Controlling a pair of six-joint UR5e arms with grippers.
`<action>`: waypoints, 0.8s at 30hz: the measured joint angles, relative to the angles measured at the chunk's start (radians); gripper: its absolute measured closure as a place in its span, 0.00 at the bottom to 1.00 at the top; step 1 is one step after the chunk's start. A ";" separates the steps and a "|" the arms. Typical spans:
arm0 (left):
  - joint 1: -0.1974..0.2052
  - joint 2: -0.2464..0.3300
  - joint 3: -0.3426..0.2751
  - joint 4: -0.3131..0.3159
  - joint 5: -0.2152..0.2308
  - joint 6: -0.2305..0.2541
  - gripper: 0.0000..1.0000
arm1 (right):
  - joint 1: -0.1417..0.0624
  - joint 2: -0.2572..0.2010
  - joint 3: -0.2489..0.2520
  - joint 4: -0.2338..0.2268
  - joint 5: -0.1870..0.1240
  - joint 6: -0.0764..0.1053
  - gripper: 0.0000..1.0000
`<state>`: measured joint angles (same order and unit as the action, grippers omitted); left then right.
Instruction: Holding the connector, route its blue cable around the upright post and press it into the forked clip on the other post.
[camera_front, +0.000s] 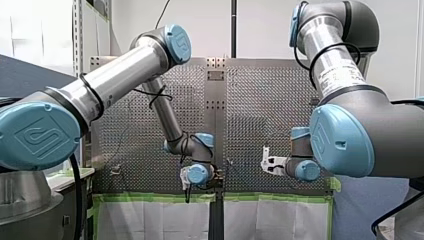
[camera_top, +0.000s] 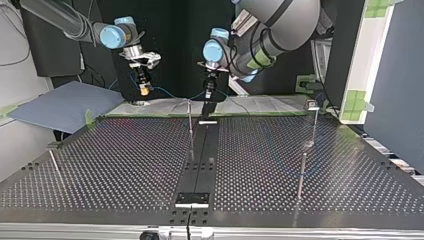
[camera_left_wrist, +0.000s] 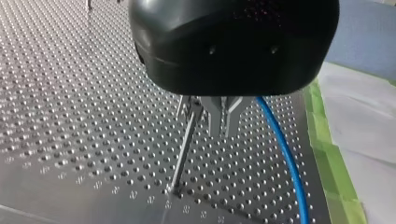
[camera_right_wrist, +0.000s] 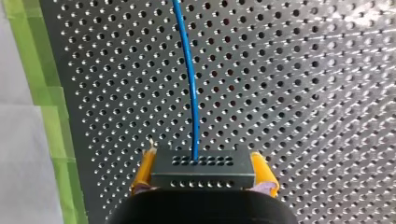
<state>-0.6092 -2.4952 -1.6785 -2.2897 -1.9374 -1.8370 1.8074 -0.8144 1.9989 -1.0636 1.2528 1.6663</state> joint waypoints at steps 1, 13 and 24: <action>0.005 -0.001 0.001 -0.002 0.005 0.001 1.00 | -0.001 0.002 -0.004 0.006 0.000 0.000 1.00; 0.019 -0.002 0.019 -0.007 0.031 0.006 1.00 | -0.022 0.005 -0.028 0.025 0.000 0.013 1.00; 0.025 -0.011 0.038 -0.012 0.056 -0.004 1.00 | -0.033 0.005 -0.031 0.028 -0.001 0.026 1.00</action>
<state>-0.5839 -2.5061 -1.6402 -2.3021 -1.8810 -1.8414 1.7748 -0.8094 1.9679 -1.0358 1.2519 1.6919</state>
